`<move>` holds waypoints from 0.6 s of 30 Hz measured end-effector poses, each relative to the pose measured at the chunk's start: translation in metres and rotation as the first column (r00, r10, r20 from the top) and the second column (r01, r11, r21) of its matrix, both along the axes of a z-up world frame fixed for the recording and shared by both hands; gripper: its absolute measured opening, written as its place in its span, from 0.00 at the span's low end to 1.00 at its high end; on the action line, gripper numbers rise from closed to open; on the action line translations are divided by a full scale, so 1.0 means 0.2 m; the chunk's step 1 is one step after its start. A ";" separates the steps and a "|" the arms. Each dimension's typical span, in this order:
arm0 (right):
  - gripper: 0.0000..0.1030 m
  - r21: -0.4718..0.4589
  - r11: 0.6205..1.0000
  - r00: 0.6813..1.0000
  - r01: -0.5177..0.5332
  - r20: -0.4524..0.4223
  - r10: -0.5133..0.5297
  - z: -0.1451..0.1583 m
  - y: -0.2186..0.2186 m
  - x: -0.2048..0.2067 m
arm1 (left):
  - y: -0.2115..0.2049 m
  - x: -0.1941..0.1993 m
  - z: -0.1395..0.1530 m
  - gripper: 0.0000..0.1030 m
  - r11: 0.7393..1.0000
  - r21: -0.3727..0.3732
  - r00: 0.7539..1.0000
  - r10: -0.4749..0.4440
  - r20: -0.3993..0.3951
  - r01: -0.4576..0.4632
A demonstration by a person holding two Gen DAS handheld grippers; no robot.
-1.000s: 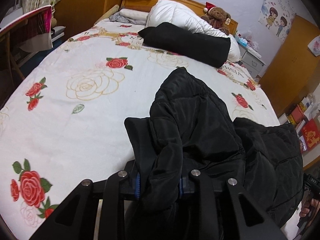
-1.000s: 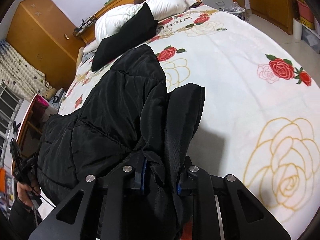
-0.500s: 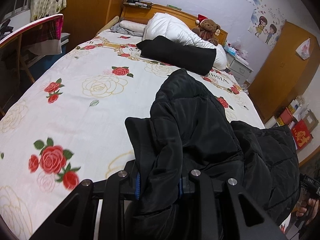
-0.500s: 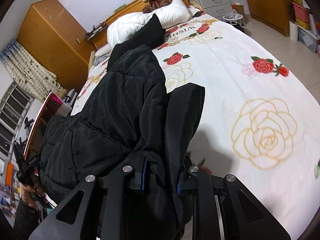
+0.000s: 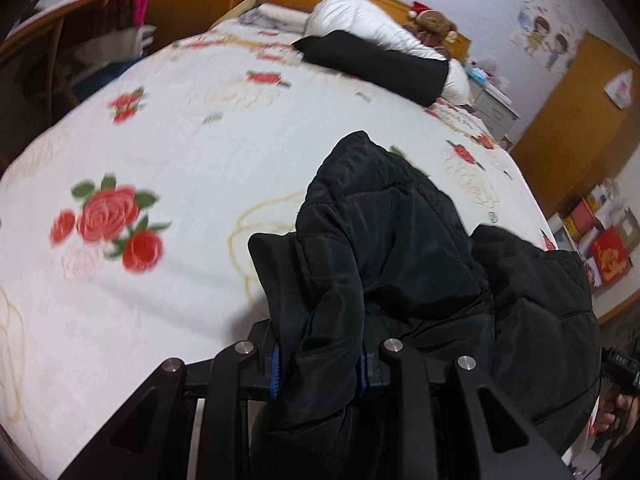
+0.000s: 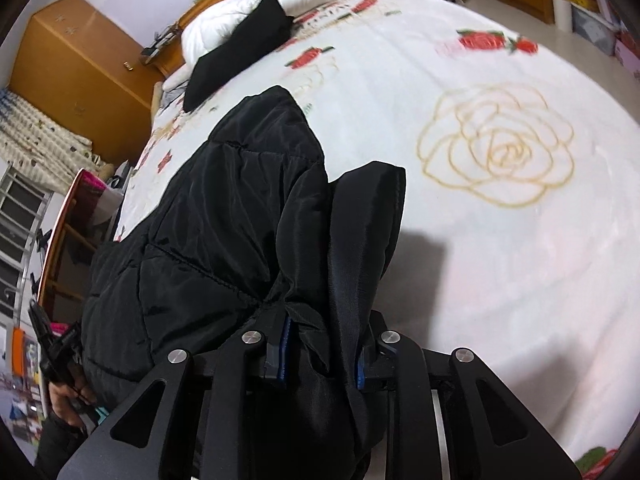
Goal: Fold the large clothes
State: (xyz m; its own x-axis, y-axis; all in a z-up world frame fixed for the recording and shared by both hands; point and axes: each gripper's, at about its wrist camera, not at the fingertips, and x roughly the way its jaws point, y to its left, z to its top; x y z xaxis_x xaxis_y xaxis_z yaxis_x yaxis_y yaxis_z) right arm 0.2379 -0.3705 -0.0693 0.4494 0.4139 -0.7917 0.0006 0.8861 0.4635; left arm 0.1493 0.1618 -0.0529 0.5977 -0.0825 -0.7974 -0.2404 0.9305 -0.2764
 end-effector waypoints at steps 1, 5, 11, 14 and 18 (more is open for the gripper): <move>0.27 -0.004 1.000 1.000 -0.002 0.000 0.002 -0.01 0.00 0.01 | -0.01 -0.01 -0.03 0.29 1.000 0.013 1.000 -0.002 -0.009 0.002; 0.47 -0.022 1.000 1.000 0.022 -0.011 -0.022 -0.02 0.02 0.04 | 0.00 -0.02 -0.06 0.38 1.000 0.014 0.999 0.020 -0.026 -0.019; 0.49 -0.026 0.997 0.997 0.071 0.034 -0.070 0.10 -0.05 -0.04 | 0.05 -0.06 0.04 0.47 0.998 0.000 0.998 0.068 -0.016 -0.068; 0.49 -0.107 0.989 0.987 0.102 0.133 -0.088 0.26 -0.06 -0.08 | 0.08 -0.11 0.17 0.46 0.994 0.043 0.994 0.097 0.055 -0.100; 0.49 -0.126 0.989 0.970 0.075 0.241 -0.043 0.42 0.07 -0.08 | 0.03 -0.08 0.32 0.46 0.996 0.060 0.989 0.063 0.134 -0.071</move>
